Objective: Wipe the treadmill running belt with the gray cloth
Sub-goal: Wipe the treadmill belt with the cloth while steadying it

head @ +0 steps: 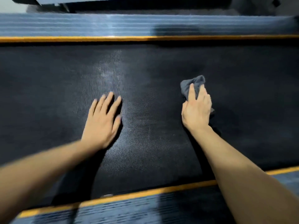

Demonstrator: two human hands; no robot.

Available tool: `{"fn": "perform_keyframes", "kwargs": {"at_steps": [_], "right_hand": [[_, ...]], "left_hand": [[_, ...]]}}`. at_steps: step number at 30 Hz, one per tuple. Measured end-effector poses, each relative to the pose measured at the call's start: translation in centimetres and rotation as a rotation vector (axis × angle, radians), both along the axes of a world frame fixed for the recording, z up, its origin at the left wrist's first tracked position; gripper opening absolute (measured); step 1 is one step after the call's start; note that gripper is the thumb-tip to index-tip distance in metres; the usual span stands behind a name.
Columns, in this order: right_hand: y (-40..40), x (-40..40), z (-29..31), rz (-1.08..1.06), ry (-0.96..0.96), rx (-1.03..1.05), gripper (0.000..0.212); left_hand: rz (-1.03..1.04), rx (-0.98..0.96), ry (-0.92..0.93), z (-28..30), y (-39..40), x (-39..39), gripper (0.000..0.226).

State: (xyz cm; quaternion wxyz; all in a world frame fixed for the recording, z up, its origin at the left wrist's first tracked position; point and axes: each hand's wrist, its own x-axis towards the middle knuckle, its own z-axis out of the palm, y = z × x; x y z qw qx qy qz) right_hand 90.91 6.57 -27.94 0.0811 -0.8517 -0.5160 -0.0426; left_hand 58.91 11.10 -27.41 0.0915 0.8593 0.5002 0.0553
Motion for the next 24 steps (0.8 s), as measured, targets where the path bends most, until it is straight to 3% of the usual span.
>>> {"fn": "perform_keyframes", "kwargs": {"at_steps": [6,12,16,20,24], "right_hand": [[0.0,-1.4,0.7,0.033,0.111,0.018,0.059],[1.4,-15.1,0.1,0.428,0.297,0.079,0.065],[1.4,-13.6,0.1,0.545,0.27,0.04,0.057],[0.0,-3.4,0.0,0.232,0.109,0.064,0.064],[-1.6,0.5,0.7,0.098,0.163,0.043,0.06]], "left_hand": [[0.07,-0.008,0.059,-0.3,-4.2,-2.2,0.062],[0.097,-0.004,0.036,-0.2,-4.4,-1.9,0.063],[0.108,0.009,0.017,-0.2,-4.3,-1.8,0.065],[0.115,0.004,0.004,-0.3,-4.3,-1.8,0.065],[0.128,0.025,0.009,-0.5,-4.3,-1.6,0.065]]}}
